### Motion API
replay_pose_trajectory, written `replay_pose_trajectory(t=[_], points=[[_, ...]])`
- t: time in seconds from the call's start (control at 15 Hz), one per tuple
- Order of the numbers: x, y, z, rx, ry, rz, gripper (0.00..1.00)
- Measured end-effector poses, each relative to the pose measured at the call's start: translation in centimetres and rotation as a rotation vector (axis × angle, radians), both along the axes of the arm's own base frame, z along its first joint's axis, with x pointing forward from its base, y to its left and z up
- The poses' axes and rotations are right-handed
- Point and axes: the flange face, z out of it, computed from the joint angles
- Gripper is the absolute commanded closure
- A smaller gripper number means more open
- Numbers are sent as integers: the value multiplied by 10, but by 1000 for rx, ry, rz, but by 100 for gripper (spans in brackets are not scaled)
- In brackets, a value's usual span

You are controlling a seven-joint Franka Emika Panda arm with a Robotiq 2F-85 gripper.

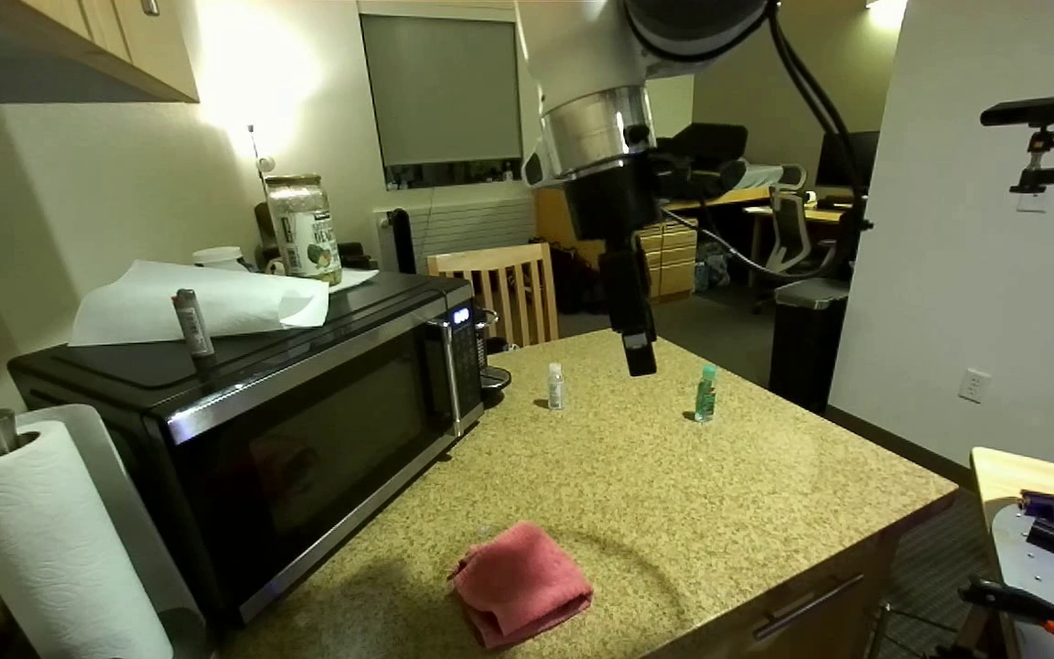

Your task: Fold the pink towel in half from right to left

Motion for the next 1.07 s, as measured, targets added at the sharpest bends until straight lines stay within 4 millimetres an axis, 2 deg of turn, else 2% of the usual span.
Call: replay_pose_trajectory(t=[0.6,0.8,1.07], points=[[-83,-40,-27,-7,-160,-21,0],[-102,-50,-30,-15,-217,-16,0],[-117,-54,-26,-18,-293,-2,0]])
